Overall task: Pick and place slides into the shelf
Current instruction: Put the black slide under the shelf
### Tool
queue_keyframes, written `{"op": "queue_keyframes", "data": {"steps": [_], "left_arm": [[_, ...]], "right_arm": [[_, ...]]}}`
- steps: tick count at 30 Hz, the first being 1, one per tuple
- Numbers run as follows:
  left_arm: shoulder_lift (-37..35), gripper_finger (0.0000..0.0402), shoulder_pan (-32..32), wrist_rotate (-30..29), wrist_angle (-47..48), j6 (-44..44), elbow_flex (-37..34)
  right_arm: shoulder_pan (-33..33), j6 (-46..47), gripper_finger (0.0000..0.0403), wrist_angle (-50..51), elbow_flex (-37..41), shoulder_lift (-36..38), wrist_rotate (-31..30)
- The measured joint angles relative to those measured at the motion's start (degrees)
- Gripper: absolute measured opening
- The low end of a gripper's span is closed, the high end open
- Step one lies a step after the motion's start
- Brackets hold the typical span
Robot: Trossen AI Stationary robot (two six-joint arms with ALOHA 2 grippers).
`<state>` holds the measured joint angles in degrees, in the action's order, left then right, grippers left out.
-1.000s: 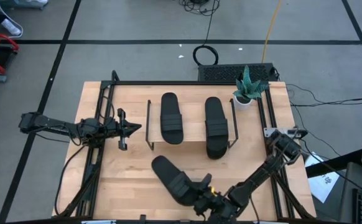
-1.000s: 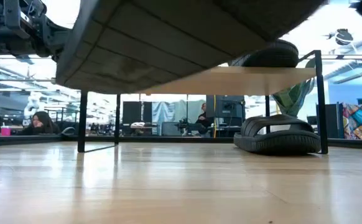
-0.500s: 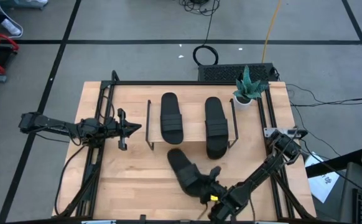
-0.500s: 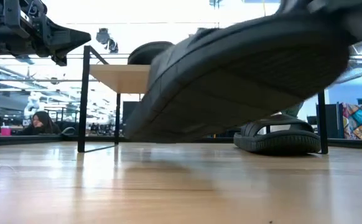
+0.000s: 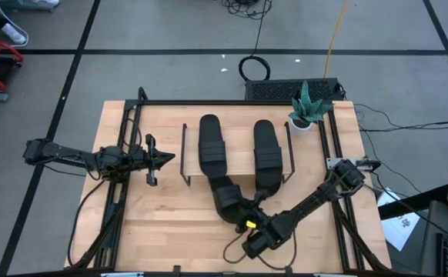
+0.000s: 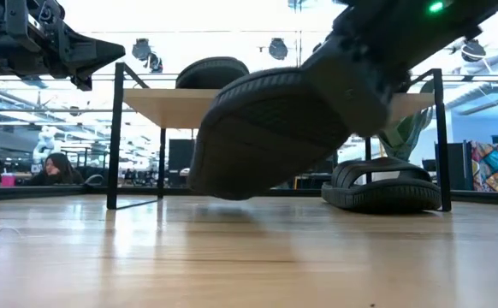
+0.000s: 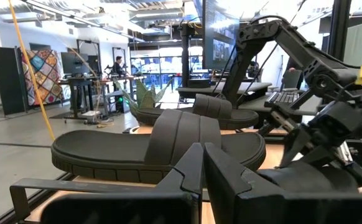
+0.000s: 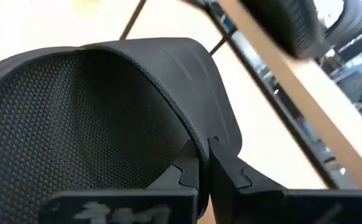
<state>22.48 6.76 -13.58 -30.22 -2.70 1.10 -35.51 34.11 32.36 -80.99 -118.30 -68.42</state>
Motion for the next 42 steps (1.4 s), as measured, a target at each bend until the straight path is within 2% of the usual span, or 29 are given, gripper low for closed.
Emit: {"op": "queue_keyframes", "data": {"steps": [13,17,22,36,42], "left_arm": [[0.0,0.0021,0.0,0.0,0.0,-1.0,0.0],[0.0,0.0021,0.0,0.0,0.0,-1.1,0.0],[0.0,0.0021,0.0,0.0,0.0,-1.1,0.0],[0.0,0.0021,0.0,0.0,0.0,-1.1,0.0],[0.0,0.0021,0.0,0.0,0.1,-1.1,0.0]], "right_arm": [[6.7,0.1,0.0001,-1.0,-0.1,0.1,9.6],[7.8,0.1,0.0008,-1.6,-0.1,0.1,16.8],[8.4,-0.5,0.0051,-3.1,-0.1,0.2,25.5],[8.1,-6.1,0.0197,-8.4,-0.1,0.2,30.9],[7.9,-9.5,0.0218,-8.4,0.0,0.2,30.8]]}}
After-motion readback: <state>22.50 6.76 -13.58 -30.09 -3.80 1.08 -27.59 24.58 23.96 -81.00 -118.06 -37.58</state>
